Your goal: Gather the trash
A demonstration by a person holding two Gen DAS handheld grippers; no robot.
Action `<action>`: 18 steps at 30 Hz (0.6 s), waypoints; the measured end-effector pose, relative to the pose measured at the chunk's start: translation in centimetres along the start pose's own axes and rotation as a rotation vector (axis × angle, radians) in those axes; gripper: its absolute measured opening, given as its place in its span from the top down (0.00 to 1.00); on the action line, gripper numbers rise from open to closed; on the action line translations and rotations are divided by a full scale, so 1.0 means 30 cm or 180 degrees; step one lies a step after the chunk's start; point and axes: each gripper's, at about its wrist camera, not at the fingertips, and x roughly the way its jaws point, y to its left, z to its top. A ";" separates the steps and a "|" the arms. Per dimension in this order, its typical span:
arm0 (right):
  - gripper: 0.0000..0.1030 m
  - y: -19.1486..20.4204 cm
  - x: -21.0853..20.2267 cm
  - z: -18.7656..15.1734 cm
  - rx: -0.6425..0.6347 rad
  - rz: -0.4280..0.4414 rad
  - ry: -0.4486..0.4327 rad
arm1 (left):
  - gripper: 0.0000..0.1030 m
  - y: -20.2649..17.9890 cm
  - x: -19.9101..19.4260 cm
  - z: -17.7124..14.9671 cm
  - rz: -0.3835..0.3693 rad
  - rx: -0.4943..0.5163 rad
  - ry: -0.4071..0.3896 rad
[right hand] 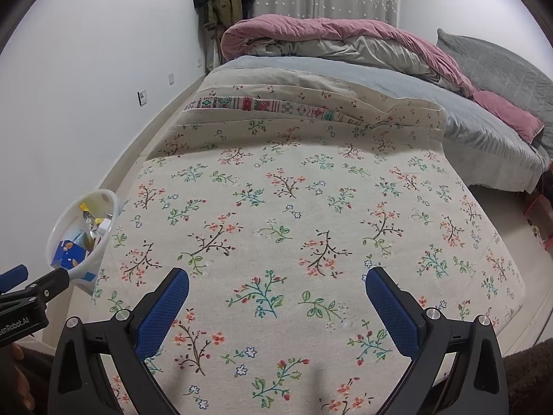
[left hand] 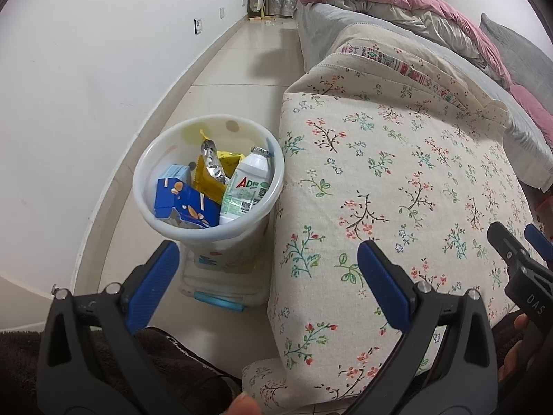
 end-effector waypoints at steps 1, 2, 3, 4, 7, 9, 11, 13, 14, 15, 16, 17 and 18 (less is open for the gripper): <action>0.00 0.000 0.000 0.000 0.0001 0.0001 0.0002 | 0.01 0.000 0.000 0.000 0.0000 -0.0001 -0.0002; 0.00 0.001 0.001 0.001 0.0001 0.0001 0.0005 | 0.01 -0.001 0.001 -0.001 0.0001 -0.0002 -0.0002; 0.00 0.001 0.001 0.001 0.0000 0.0002 0.0005 | 0.01 0.001 0.001 0.000 0.0001 -0.0002 0.0001; 0.00 0.001 0.001 0.000 -0.0001 -0.0001 0.0006 | 0.01 -0.001 0.003 -0.001 0.0003 -0.0001 0.0006; 0.00 0.001 0.002 0.001 0.0000 0.0003 0.0014 | 0.01 0.001 0.004 -0.001 0.0006 0.0003 0.0015; 0.00 0.002 0.001 0.001 -0.0001 0.0009 0.0010 | 0.01 -0.001 0.004 -0.001 0.0006 0.0005 0.0017; 0.00 0.001 0.000 0.001 -0.0001 0.0007 0.0009 | 0.01 0.000 0.005 -0.001 0.0006 0.0004 0.0014; 0.00 0.000 -0.001 0.001 0.0005 0.0012 0.0007 | 0.01 -0.002 0.006 -0.001 0.0007 0.0005 0.0019; 0.00 -0.001 -0.001 0.001 0.0008 0.0014 0.0008 | 0.01 -0.002 0.006 -0.002 0.0006 0.0006 0.0021; 0.00 -0.002 -0.001 0.001 0.0010 0.0013 0.0007 | 0.01 -0.001 0.005 -0.002 0.0005 0.0005 0.0022; 0.00 -0.002 -0.001 0.001 0.0010 0.0013 0.0007 | 0.01 -0.002 0.006 -0.002 0.0004 0.0007 0.0025; 0.00 -0.003 -0.001 0.002 0.0009 0.0014 0.0007 | 0.01 0.000 0.006 -0.002 0.0001 0.0008 0.0027; 0.00 -0.003 0.000 0.002 0.0009 0.0017 0.0006 | 0.01 0.000 0.006 -0.002 0.0000 0.0008 0.0026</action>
